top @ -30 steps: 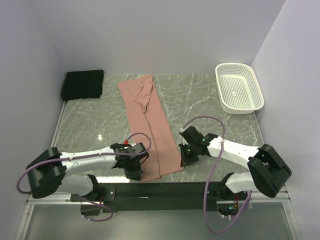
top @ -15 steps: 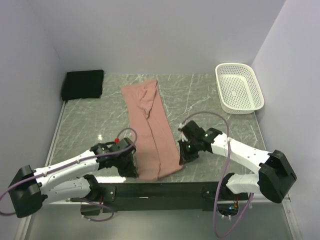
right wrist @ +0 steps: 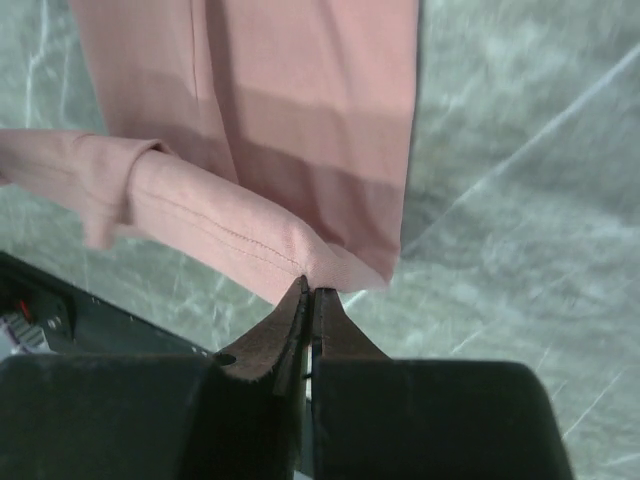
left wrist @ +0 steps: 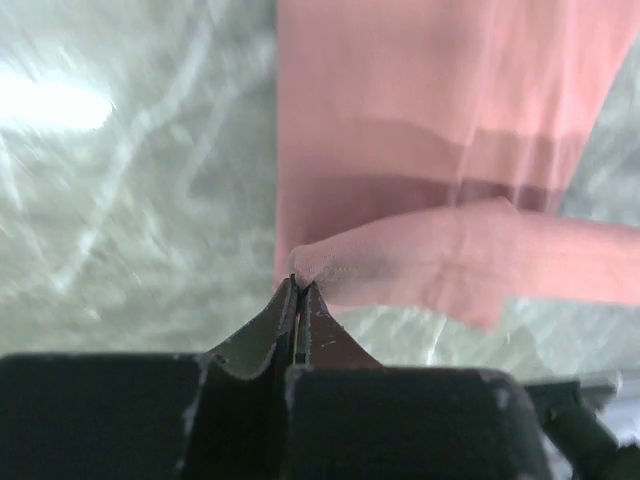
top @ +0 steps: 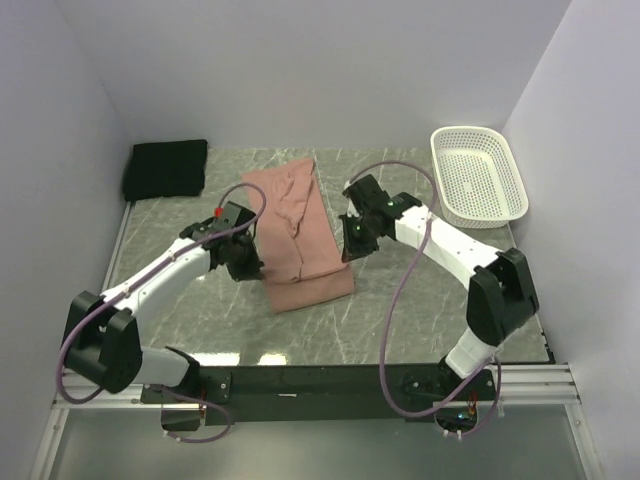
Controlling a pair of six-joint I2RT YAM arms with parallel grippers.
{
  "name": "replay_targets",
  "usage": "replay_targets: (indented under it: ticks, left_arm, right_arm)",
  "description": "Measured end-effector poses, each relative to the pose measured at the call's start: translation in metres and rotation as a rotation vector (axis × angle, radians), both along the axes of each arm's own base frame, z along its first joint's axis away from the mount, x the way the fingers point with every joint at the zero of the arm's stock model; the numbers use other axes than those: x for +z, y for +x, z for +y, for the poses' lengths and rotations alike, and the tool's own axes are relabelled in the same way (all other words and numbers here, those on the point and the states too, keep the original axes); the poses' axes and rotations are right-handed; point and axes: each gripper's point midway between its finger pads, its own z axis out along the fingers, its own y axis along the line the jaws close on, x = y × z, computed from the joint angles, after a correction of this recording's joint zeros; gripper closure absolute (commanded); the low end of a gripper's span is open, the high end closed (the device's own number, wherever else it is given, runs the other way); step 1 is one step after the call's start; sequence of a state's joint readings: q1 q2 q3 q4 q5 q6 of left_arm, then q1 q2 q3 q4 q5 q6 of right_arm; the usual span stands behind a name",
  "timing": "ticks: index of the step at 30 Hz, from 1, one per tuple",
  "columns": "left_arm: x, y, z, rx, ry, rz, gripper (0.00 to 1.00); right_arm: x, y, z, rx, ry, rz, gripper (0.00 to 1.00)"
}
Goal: Fold and stack the t-shirts
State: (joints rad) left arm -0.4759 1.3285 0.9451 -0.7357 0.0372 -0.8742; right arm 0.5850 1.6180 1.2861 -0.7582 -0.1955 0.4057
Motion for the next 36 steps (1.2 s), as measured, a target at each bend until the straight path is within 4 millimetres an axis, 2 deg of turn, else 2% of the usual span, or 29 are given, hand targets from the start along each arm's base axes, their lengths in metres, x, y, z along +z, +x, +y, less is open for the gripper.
replay_targets:
  ticks: [5,10,22,25,33,36]
  left_arm:
    - [0.002,0.033,0.019,0.023,0.07,-0.055,0.99]
    - [-0.003,0.054,0.03,0.028,0.102,-0.083,0.99]
    - [-0.021,0.103,0.029,0.019,0.138,-0.133,0.99]
    - [-0.025,0.111,0.029,0.018,0.143,-0.143,0.99]
    - [-0.051,0.121,0.033,0.027,0.18,-0.118,0.96]
    - [-0.055,0.123,0.035,0.032,0.189,-0.116,0.86]
  right_arm:
    - [0.003,0.031,0.011,0.003,-0.009,-0.034,1.0]
    - [0.001,0.056,0.021,0.007,-0.012,-0.056,1.0]
    - [-0.025,0.096,0.014,-0.045,-0.027,-0.05,1.0]
    - [-0.031,0.102,0.013,-0.053,-0.024,-0.053,1.0]
    - [-0.052,0.12,0.018,-0.063,-0.021,-0.062,1.0]
    - [-0.059,0.125,0.019,-0.062,-0.02,-0.067,0.97]
